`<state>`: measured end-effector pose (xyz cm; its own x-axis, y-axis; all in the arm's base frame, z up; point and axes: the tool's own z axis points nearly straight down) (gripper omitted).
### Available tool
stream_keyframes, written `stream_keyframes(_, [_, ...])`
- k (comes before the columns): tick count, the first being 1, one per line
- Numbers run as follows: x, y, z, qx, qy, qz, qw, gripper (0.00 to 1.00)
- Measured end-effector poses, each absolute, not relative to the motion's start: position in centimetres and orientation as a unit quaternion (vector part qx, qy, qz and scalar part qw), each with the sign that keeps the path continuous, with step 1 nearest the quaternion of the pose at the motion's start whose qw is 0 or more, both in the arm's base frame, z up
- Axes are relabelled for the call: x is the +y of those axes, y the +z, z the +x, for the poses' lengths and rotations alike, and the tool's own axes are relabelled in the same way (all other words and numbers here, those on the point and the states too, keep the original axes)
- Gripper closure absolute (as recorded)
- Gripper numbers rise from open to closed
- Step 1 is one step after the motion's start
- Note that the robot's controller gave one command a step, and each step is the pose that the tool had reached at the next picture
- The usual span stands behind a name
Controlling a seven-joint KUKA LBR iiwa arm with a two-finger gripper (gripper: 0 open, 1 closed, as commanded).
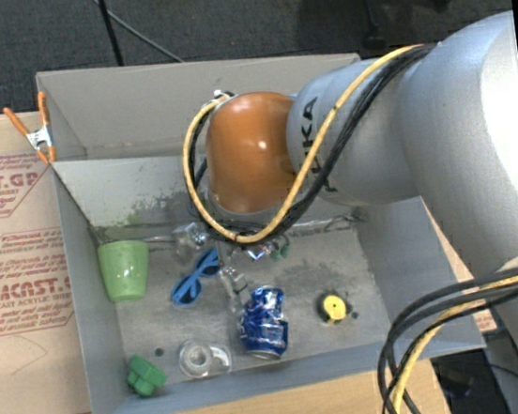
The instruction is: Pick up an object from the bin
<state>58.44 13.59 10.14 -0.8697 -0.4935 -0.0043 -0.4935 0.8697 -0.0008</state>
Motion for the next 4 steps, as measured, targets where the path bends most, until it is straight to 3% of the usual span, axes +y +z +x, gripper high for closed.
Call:
stream_keyframes(1, [12.8,10.1,59.3,0.942,0.0,-0.337,0.002,0.0])
stream_keyframes(2, [11.9,7.0,59.3,0.926,0.0,-0.378,0.002,0.0])
stream_keyframes(3, [12.0,7.0,59.4,0.926,0.001,-0.377,0.004,0.0])
stream_keyframes(4, [12.0,7.0,59.4,0.926,0.001,-0.377,0.004,1.0])
